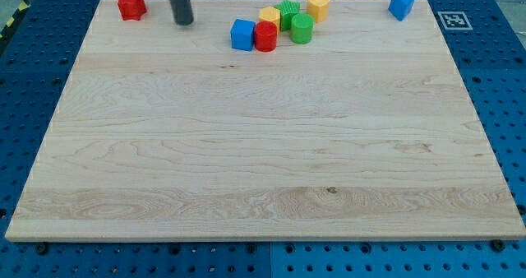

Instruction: Move the yellow heart closer to the blue triangle

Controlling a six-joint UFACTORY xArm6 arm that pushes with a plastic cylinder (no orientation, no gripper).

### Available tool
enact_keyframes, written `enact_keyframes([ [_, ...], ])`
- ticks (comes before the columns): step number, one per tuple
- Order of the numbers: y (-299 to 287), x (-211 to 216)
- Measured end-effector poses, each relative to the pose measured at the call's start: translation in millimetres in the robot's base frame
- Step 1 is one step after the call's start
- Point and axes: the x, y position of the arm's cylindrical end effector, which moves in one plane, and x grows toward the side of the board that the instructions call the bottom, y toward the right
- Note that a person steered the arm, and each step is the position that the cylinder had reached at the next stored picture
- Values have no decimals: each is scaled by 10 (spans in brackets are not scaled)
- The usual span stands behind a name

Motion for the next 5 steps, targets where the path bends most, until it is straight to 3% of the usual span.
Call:
enact_keyframes([
  [1, 480, -293],
  [3, 1784, -315],
  [5, 2143, -230],
])
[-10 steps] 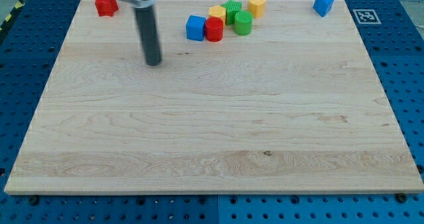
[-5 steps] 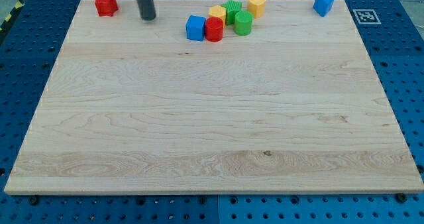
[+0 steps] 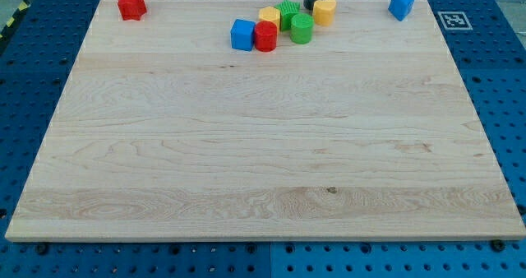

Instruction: Move the yellow heart closer to the blue triangle

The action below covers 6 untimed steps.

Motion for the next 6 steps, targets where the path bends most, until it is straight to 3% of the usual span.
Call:
enact_keyframes([
  [6, 331, 937],
])
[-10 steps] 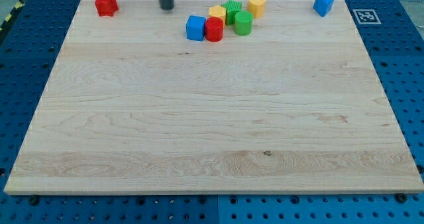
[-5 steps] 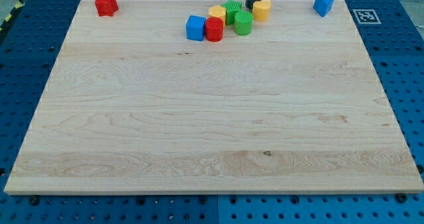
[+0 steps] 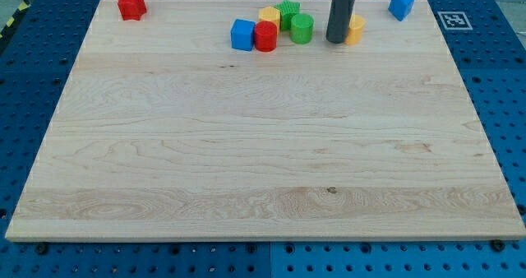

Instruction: Move the yellow heart closer to the blue triangle

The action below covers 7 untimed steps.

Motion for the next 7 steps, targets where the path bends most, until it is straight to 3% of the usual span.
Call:
enact_keyframes([
  [2, 308, 10],
  [7, 375, -318],
])
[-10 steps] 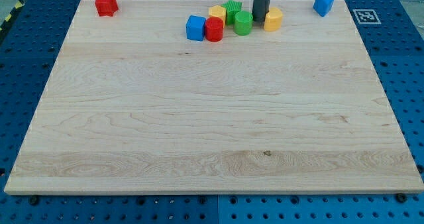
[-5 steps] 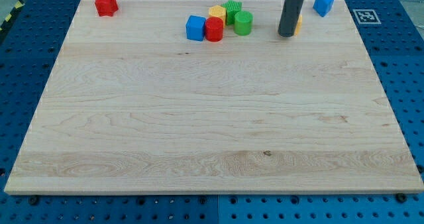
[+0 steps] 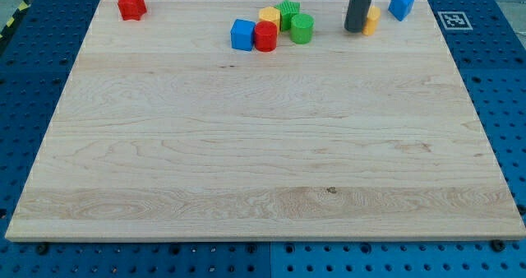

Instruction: Move the yellow heart closer to the blue triangle

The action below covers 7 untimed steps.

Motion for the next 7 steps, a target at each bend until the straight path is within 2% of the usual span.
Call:
enact_keyframes([
  [2, 304, 10],
  [4, 319, 5],
  [7, 289, -227],
])
